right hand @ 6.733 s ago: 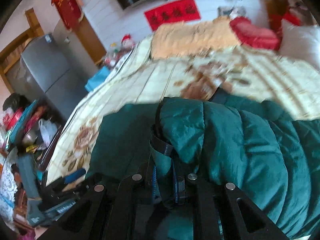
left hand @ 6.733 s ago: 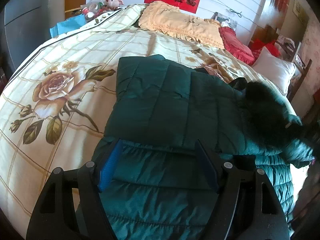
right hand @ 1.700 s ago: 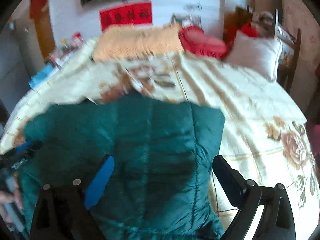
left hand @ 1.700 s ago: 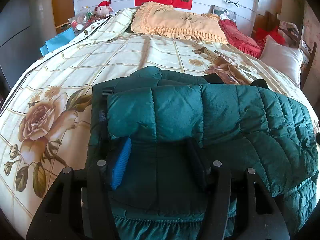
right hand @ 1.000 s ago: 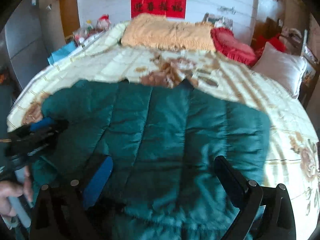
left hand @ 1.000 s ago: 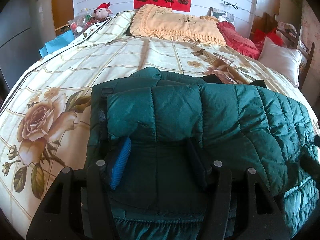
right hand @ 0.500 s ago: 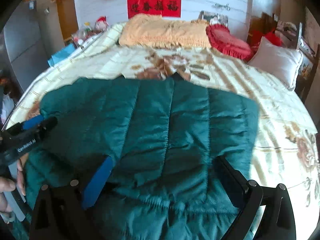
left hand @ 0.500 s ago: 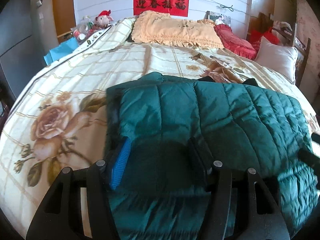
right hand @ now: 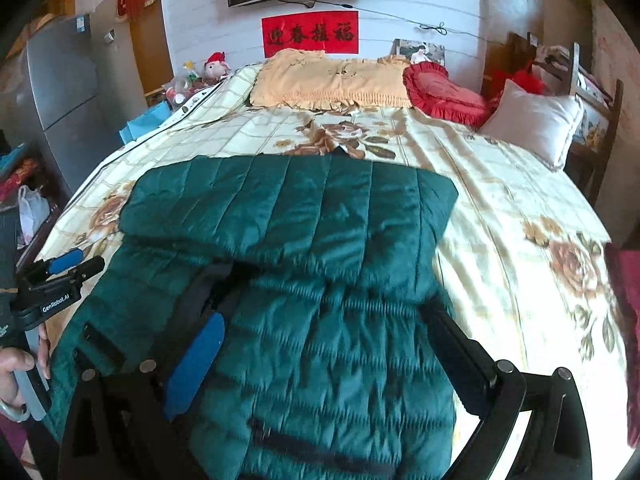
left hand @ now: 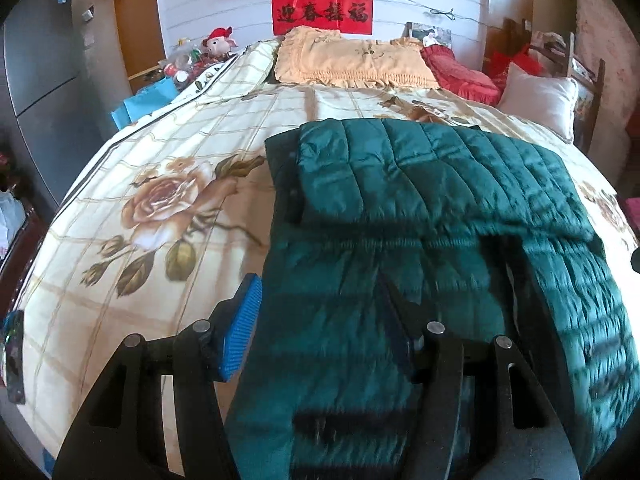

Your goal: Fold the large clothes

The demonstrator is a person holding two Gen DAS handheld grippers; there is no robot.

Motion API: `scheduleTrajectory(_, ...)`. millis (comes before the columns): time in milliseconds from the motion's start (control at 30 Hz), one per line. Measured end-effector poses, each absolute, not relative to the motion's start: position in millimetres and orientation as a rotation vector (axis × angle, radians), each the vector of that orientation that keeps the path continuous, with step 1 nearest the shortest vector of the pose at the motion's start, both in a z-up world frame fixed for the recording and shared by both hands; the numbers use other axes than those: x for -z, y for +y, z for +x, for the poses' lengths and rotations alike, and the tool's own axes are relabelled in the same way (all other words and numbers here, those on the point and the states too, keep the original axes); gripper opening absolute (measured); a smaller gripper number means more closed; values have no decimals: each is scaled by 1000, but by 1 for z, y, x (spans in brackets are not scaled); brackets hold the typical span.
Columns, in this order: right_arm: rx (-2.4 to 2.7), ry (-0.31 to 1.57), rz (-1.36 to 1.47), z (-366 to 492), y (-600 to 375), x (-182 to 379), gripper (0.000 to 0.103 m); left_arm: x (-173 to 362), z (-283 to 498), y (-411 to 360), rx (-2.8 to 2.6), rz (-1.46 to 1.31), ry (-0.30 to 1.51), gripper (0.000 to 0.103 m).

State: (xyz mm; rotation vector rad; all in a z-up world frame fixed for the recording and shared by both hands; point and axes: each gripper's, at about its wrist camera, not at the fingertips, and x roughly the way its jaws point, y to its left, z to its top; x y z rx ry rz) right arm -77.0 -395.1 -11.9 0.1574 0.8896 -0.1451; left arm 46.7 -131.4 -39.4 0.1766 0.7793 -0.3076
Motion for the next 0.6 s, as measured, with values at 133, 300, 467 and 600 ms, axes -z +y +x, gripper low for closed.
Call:
scheduleTrajectory(133, 149, 909, 164, -98, -391, 16, 101, 39, 28, -120, 300, 167, 790, 59)
scheduleTrajectory(300, 151, 939, 188, -118, -394, 27, 101, 40, 7, -113, 301, 157, 798, 59)
scheduleTrajectory(467, 167, 960, 196, -135, -398, 34, 101, 43, -4, -111, 304, 157, 813, 59)
scheduleTrajectory(600, 175, 971, 207, -148, -403, 37, 101, 45, -11, -110, 305, 155, 820, 59)
